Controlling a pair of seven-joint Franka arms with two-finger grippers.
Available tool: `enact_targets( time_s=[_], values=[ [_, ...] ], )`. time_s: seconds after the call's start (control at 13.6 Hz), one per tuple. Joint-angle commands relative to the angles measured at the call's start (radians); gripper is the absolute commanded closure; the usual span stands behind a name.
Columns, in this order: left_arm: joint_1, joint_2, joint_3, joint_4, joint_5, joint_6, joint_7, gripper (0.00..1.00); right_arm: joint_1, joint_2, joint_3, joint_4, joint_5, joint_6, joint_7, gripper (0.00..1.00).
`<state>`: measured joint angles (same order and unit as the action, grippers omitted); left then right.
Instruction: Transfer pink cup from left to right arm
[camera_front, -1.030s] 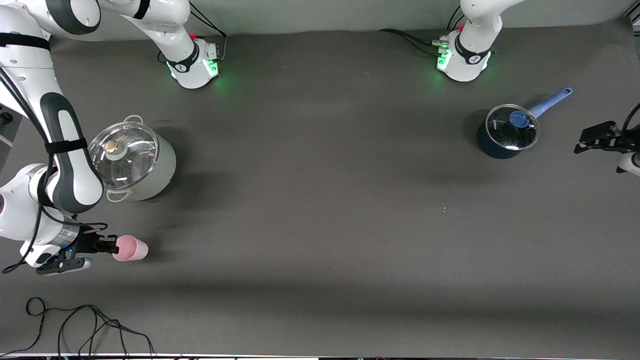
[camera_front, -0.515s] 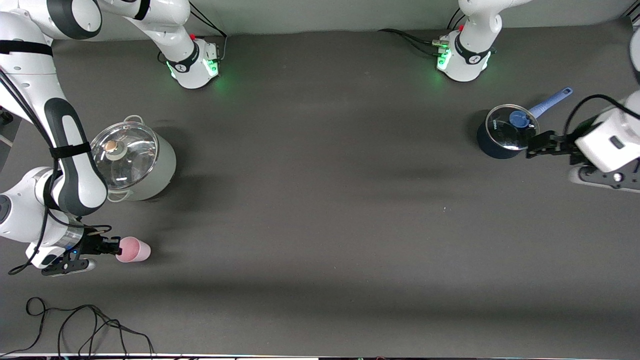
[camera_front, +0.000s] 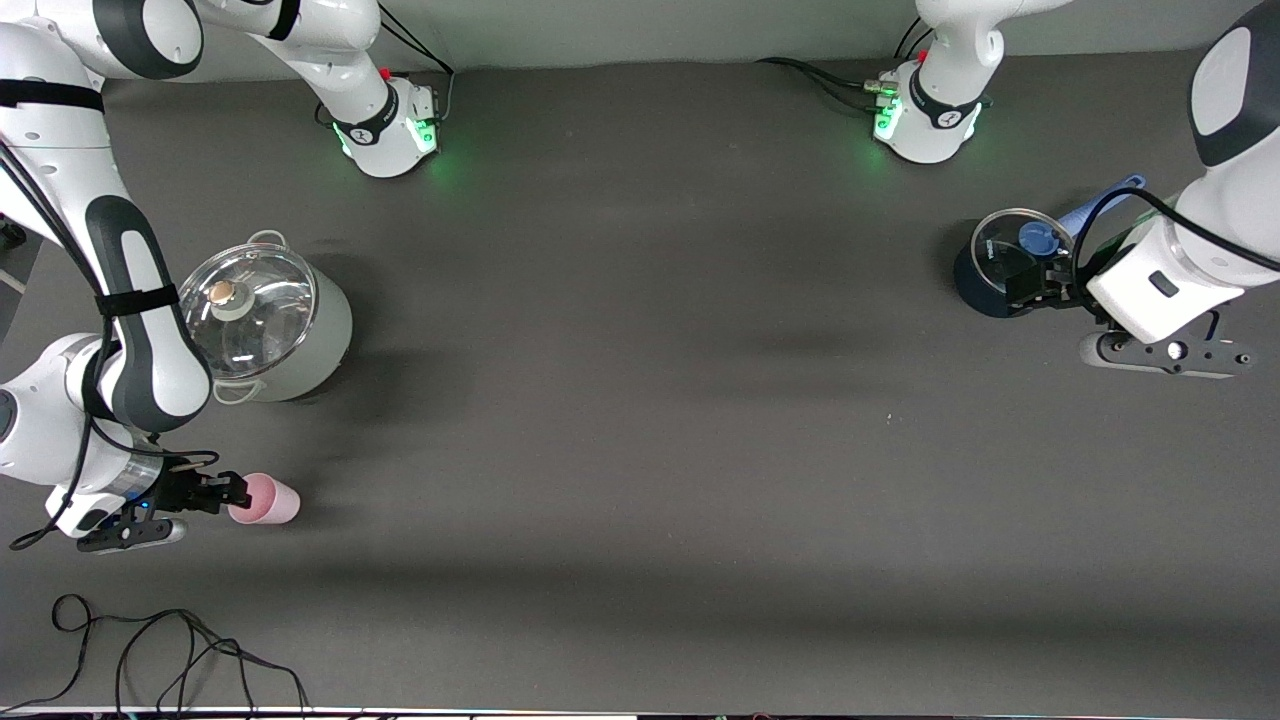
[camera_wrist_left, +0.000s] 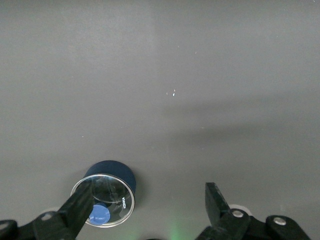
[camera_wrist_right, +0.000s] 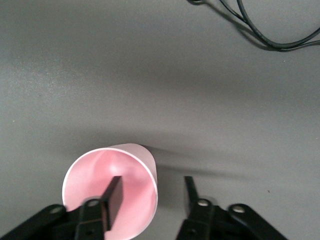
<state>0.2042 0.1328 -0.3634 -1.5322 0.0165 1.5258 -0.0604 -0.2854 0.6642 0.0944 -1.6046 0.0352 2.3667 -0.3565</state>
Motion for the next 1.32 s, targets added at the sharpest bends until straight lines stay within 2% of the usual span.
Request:
enact_targets(
  time_s=[0.0, 0.07, 0.29, 0.37, 0.52, 0.66, 0.88, 1.03, 1.25],
  values=[
    [-0.038, 0.005, 0.032, 0.027, 0.016, -0.010, -0.001, 0.00, -0.001, -0.017, -0.002, 0.012, 0.012, -0.032, -0.016, 0.13],
    [-0.078, 0.005, 0.081, 0.023, 0.019, -0.006, 0.002, 0.00, 0.000, -0.026, -0.002, 0.011, 0.008, -0.049, -0.015, 0.11],
    [-0.253, -0.001, 0.301, 0.021, 0.019, -0.013, 0.051, 0.00, 0.005, -0.078, -0.005, 0.017, -0.026, -0.147, -0.016, 0.08],
    [-0.285, -0.005, 0.349, 0.021, 0.025, -0.013, 0.094, 0.00, 0.005, -0.098, -0.004, 0.025, -0.043, -0.185, -0.010, 0.03],
    [-0.330, -0.027, 0.415, 0.018, 0.084, 0.005, 0.120, 0.00, 0.012, -0.133, -0.005, 0.066, -0.044, -0.298, -0.010, 0.02],
    [-0.332, -0.047, 0.445, 0.010, 0.125, 0.027, 0.154, 0.00, 0.015, -0.178, -0.004, 0.124, -0.051, -0.429, -0.002, 0.02],
    [-0.325, -0.070, 0.454, -0.002, 0.114, 0.033, 0.292, 0.00, 0.020, -0.256, 0.007, 0.186, -0.046, -0.585, 0.103, 0.02],
    [-0.335, -0.105, 0.459, -0.063, 0.112, 0.048, 0.280, 0.00, 0.061, -0.326, 0.007, 0.180, -0.047, -0.624, 0.230, 0.02],
    [-0.342, -0.188, 0.455, -0.210, 0.109, 0.180, 0.283, 0.00, 0.098, -0.418, 0.007, 0.169, -0.048, -0.724, 0.297, 0.02]
  ],
)
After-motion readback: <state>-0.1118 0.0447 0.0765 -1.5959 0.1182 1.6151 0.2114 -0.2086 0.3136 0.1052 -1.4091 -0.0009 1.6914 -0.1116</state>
